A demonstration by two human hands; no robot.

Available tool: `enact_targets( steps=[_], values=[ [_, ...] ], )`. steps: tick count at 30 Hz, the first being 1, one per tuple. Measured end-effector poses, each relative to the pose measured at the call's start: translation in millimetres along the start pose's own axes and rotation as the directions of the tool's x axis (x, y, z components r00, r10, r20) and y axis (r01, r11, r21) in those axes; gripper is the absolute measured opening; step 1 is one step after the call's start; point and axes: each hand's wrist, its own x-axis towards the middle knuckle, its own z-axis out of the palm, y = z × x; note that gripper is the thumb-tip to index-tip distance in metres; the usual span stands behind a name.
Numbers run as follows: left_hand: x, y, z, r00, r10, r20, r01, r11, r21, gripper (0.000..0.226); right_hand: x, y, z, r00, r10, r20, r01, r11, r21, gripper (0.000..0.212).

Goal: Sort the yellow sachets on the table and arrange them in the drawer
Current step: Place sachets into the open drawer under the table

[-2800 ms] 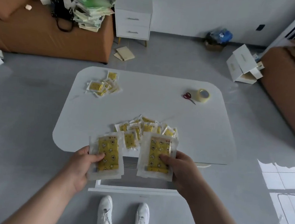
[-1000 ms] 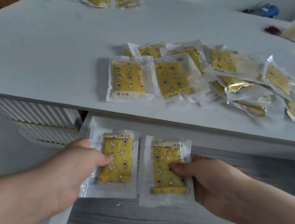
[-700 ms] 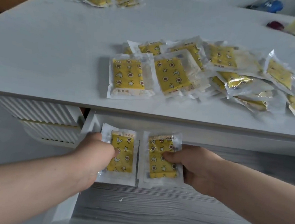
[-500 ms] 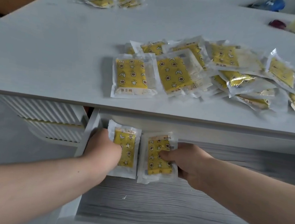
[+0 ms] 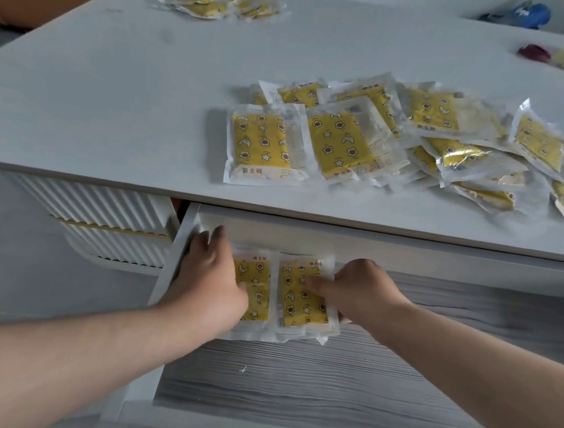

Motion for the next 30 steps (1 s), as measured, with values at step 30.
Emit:
enact_targets(
  steps=[30],
  values=[
    [7.3, -27.4, 1.0, 0.779, 0.566, 0.27, -0.575, 0.474, 0.667, 0.043, -16.8, 17.0, 18.8, 0.794, -0.561, 0.233, 0.592, 0.629, -0.504, 0.071]
  ],
)
